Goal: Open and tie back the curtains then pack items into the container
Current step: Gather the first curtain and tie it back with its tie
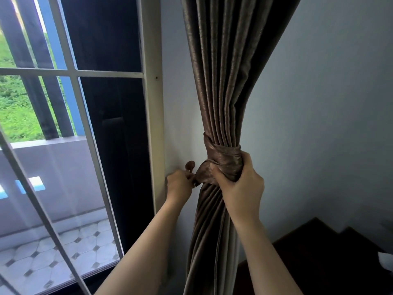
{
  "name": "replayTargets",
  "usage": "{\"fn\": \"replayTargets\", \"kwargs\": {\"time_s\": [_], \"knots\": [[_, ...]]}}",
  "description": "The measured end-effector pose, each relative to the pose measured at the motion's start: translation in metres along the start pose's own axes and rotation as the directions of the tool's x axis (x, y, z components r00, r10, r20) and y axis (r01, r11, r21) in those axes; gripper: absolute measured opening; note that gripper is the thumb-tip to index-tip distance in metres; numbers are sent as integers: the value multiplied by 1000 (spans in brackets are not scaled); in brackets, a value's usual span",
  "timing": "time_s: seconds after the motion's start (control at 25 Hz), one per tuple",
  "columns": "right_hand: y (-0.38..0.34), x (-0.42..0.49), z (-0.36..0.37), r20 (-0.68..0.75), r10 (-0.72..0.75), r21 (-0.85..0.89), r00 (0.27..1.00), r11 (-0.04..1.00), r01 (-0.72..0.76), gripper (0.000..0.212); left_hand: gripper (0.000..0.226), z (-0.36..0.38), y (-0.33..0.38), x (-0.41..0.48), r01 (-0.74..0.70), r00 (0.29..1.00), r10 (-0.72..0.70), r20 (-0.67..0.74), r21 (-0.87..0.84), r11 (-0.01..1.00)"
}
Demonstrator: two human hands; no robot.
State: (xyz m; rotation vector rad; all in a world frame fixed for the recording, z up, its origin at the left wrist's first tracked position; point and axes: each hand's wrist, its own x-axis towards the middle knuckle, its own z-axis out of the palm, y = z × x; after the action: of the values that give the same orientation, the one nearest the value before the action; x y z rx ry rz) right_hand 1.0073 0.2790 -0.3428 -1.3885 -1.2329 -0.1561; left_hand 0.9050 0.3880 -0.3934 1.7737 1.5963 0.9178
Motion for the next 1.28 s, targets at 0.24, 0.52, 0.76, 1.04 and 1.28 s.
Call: {"fn": "replayTargets", "kwargs": {"time_s": [0.24, 0.52, 0.76, 1.04, 1.28], "knots": [[-3, 1, 8, 28, 7, 17, 1000, 1000, -7, 46, 28, 7, -1, -17, -83, 996, 83, -24, -10, 996], [-4, 5, 0, 53, 19, 24, 998, 999, -21, 45, 20, 3, 4, -23, 107, 994, -110, 1, -258, 960], [-4, 6, 2, 80, 26, 15, 996, 1000, -28, 47, 16, 0, -7, -21, 2, 1000, -9, -30, -207, 978], [-2, -4, -7, 112, 44, 85, 993, 995, -53, 55, 34, 6, -30, -20, -188, 981, 190, 33, -52, 981], [-4, -38, 9, 265, 34, 217, 964, 972, -94, 77, 29, -2, -74, -68, 38, 988, 62, 143, -610, 791]]}}
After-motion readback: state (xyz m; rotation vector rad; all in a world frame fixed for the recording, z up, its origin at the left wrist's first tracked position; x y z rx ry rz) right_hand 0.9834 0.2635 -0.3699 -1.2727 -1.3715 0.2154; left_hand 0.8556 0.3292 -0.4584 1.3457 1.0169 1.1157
